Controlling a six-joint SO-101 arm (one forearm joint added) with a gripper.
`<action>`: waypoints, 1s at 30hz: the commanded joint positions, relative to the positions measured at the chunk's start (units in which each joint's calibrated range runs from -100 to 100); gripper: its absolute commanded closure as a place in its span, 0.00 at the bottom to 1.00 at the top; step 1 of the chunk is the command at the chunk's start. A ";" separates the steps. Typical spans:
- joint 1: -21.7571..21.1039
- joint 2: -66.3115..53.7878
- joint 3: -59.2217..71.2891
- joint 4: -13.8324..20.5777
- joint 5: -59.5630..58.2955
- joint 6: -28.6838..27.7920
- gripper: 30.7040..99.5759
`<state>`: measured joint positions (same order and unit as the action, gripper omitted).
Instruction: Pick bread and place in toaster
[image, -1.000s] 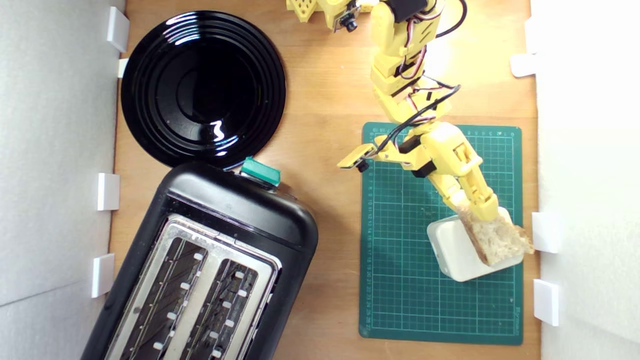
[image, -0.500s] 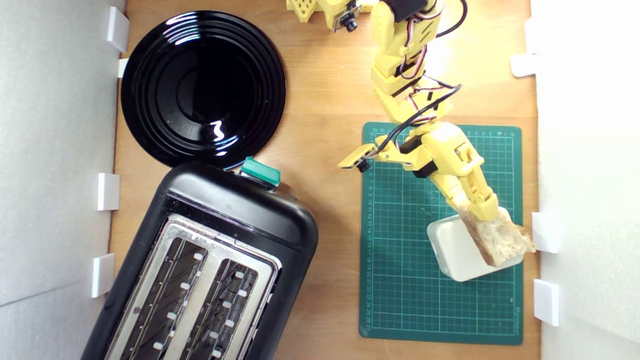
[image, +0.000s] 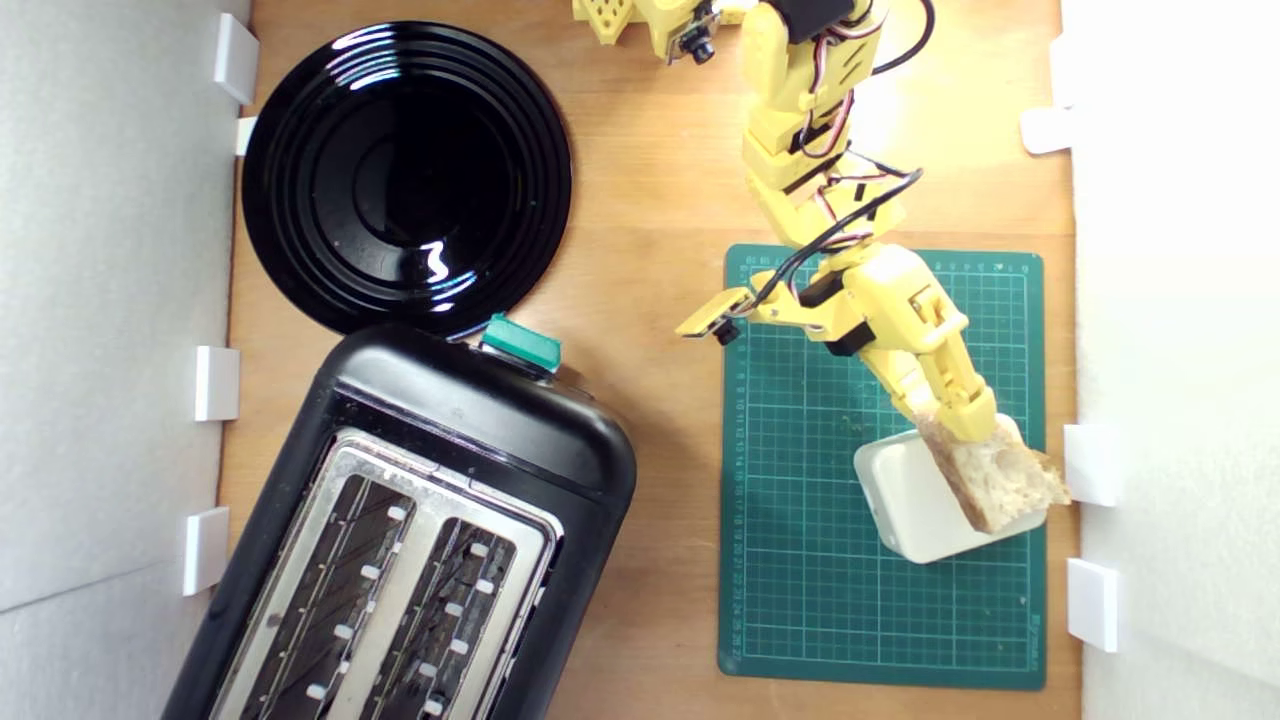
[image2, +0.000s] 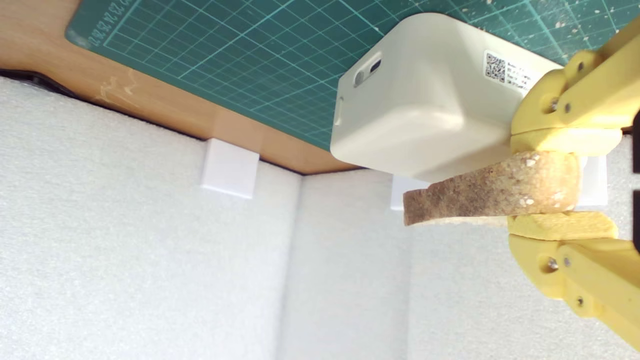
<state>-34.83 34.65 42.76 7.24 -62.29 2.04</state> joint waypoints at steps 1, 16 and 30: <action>-0.30 -7.53 -1.23 -0.44 2.48 -1.39 0.62; 5.50 -29.82 -1.14 0.47 20.48 -1.18 0.61; 10.57 -54.62 -1.68 0.56 42.92 5.57 0.62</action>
<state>-26.04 -11.21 43.04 7.60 -22.63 6.13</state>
